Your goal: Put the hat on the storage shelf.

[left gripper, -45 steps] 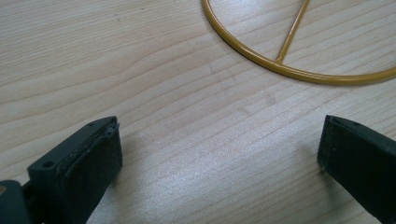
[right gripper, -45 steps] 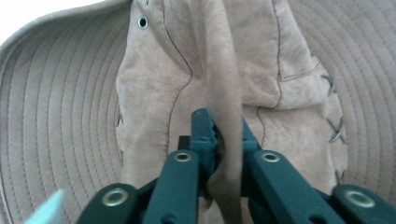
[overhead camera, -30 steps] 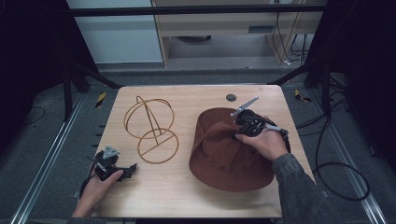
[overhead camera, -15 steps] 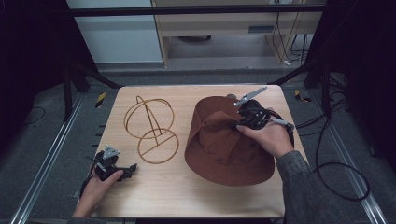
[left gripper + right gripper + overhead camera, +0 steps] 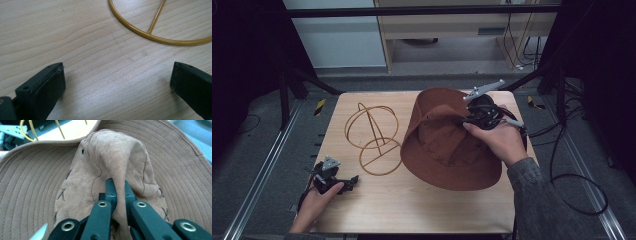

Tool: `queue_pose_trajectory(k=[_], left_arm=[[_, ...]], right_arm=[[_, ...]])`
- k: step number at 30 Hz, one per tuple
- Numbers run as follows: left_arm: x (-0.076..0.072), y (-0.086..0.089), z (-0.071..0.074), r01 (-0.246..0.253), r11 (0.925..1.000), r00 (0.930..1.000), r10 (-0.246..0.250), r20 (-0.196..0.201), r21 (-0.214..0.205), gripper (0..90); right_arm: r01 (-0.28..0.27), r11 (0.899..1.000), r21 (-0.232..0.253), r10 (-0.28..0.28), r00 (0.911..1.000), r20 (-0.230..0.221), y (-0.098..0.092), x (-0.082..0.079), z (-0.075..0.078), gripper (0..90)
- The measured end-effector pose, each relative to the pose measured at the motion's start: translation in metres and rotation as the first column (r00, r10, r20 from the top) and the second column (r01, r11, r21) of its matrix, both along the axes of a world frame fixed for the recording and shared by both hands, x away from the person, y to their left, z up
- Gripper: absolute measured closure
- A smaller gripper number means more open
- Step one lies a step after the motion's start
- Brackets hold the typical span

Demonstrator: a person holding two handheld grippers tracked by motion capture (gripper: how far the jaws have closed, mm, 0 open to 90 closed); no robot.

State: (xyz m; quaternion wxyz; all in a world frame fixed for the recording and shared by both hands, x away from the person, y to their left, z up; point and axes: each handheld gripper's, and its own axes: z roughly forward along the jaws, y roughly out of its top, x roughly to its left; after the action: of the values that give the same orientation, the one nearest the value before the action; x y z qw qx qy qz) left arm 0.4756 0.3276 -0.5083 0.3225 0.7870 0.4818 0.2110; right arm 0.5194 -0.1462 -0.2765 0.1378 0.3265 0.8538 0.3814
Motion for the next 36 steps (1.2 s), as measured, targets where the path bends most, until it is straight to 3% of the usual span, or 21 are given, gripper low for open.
queue_pose_trajectory(k=[15, 27, 36], left_arm=[[0.000, 0.000, 0.000, -0.002, 1.0000, 1.0000, 0.002, 0.001, -0.003, 0.0], [0.000, 0.000, 0.000, -0.002, 1.0000, 1.0000, 0.002, 0.001, -0.003, 0.0], [0.000, 0.000, 0.000, -0.005, 1.0000, 1.0000, 0.005, 0.002, -0.005, 0.0]], right_arm=[[0.001, 0.999, 0.040, -0.005, 0.9959, 0.091, 0.015, -0.002, 0.051, 88.6], [-0.018, 0.999, 0.042, 0.012, 0.9915, 0.129, 0.029, -0.007, 0.064, 88.7], [-0.039, 0.995, 0.089, 0.022, 0.9829, 0.183, 0.039, -0.019, 0.077, 88.7]])
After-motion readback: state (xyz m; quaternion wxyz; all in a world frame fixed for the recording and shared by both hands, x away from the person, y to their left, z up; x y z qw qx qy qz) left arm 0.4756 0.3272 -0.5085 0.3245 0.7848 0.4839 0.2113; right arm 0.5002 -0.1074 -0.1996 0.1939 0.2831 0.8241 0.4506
